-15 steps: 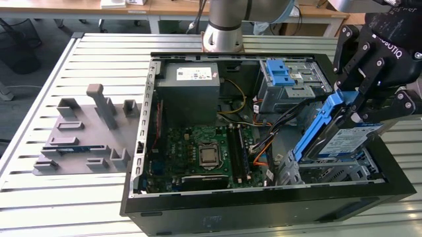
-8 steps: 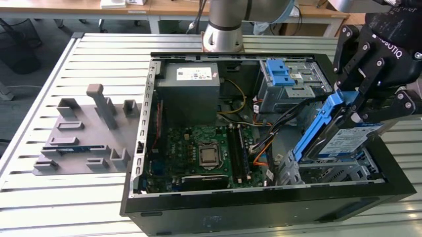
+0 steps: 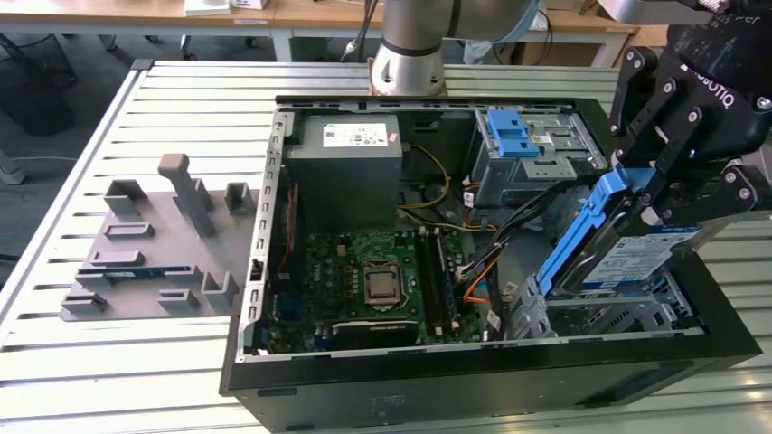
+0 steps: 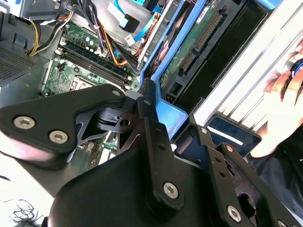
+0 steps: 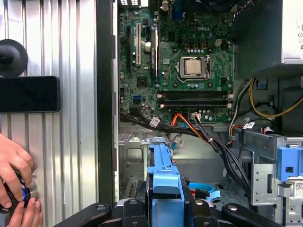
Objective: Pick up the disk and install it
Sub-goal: 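Insert the disk into the insertion slot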
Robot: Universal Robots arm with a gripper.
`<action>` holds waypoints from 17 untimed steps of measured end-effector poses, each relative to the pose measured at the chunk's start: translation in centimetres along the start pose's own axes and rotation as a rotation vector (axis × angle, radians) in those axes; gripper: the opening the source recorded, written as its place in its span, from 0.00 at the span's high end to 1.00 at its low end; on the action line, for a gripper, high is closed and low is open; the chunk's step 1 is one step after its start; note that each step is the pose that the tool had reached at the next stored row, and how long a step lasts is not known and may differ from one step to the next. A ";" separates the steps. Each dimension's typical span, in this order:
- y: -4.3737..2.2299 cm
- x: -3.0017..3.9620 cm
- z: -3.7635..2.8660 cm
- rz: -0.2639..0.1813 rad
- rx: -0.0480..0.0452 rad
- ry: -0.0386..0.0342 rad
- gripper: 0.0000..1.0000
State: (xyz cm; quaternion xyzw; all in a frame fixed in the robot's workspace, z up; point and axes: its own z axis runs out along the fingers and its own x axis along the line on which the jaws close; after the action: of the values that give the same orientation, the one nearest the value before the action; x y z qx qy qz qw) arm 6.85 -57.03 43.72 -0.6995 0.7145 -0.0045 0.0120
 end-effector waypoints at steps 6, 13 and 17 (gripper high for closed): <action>0.00 0.00 0.27 0.000 0.0000 0.0000 0.64; -0.01 0.00 0.37 0.000 0.0001 0.0001 0.64; 0.00 0.01 0.45 0.000 0.0000 0.0003 0.64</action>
State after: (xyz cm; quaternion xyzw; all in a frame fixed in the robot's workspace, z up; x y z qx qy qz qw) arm 6.86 -57.04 43.27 -0.6995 0.7145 -0.0045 0.0119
